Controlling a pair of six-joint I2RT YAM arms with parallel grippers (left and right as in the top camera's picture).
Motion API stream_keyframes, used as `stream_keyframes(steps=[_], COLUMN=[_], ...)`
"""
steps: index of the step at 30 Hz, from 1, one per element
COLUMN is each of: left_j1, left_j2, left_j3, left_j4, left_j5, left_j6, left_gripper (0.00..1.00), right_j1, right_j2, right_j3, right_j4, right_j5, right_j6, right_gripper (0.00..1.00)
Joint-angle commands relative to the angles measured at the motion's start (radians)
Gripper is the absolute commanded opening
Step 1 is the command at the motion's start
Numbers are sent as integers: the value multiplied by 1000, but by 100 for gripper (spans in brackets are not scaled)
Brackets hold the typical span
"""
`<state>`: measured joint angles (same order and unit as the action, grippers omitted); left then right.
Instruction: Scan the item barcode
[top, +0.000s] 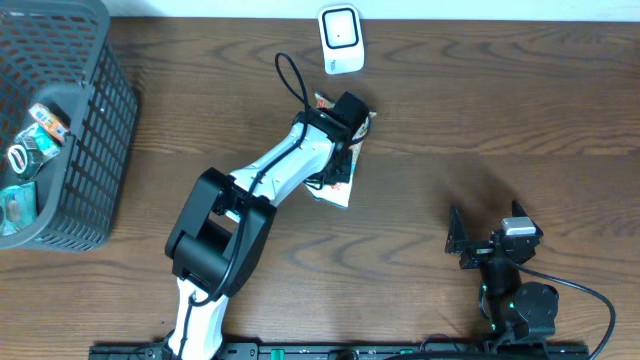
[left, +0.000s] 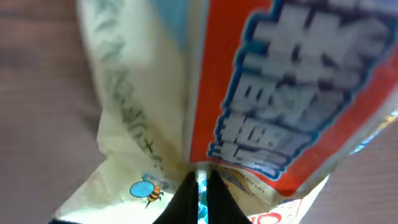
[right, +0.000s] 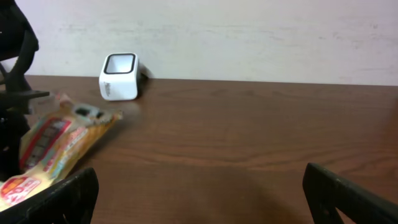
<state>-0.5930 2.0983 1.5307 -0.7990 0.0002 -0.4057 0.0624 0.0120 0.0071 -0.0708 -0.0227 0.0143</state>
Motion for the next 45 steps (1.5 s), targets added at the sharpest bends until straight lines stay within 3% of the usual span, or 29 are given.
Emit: stream_keyframes(steps=[1,10,13,19,30,36,41,45], left_j1=[0,0,1,-4,-5,31,75,94], left_j2=[-25,-168,-146,-40,67,21,-53,-85], left_j3=[47,89,84,56,59,85,86,85], left_j4=[-59,55,81,87,163,257,247,137], left_j5=[-15,-16,-16,-15,2,235,251,250], left_j6=[24,-23,-31,-189,-356,-359,-351,-321], left_gripper=[8,8,7,8,7,8,8,8], right_j1=[5,5,5,5,5,5,5,5], right_j2=[-5,-5,-5,-5,-5,-5,-5,-5], right_j3=[-2,-2,-2,-2,-2,-2,-2,-2], right_j4=[-5,-5,-5,-5,-5,-5,-5,-5], right_j5=[5,5,5,5,5,5,5,5], right_j6=[-4,-4,-4,-4,-4,-4,-4,-4], right_gripper=[99,99,99,99,99,99,99,99])
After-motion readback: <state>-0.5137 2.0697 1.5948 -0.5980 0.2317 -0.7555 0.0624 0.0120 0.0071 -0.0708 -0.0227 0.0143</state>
